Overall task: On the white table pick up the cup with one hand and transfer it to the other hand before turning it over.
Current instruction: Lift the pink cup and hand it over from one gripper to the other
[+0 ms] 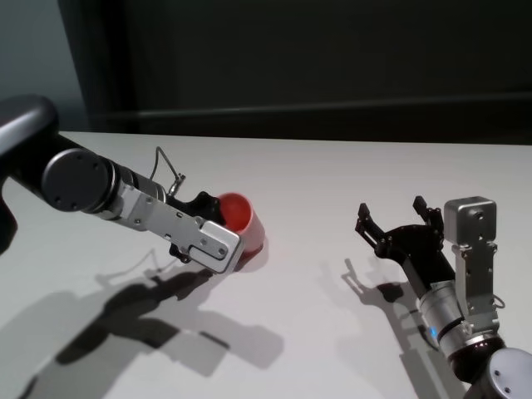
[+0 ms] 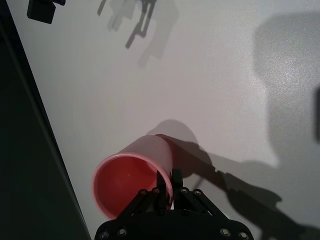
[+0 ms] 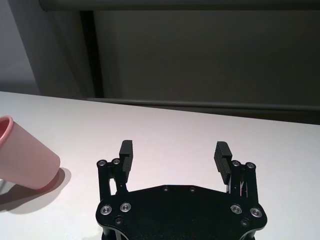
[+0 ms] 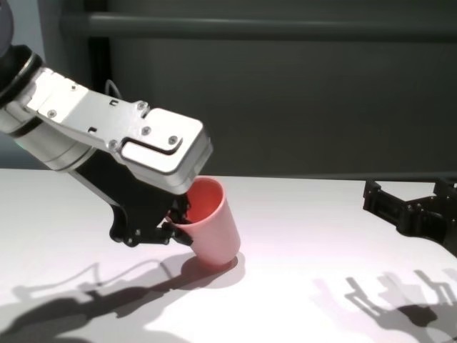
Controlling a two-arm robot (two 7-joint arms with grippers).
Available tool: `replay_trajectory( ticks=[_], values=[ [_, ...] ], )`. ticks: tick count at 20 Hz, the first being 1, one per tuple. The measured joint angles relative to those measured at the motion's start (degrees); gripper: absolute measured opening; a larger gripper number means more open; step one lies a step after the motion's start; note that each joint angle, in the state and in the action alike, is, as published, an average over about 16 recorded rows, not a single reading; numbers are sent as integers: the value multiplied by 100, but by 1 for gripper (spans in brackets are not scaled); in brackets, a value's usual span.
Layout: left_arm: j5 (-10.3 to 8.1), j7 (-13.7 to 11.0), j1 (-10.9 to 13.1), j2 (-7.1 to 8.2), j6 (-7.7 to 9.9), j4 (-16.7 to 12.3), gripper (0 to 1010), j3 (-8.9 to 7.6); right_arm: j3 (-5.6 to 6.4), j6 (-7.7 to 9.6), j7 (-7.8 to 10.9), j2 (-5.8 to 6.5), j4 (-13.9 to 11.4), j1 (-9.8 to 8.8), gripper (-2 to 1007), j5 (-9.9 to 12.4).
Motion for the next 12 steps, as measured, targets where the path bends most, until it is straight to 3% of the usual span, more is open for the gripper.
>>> replay_trajectory(
  ticks=[7, 12],
  values=[
    [-385, 332, 155, 111, 3, -29, 62, -202, 0, 0, 0, 0, 0, 0, 1000, 0],
    [-893, 661, 379, 175, -12, -28, 52, -530, 0, 0, 0, 0, 0, 0, 1000, 0]
  ],
)
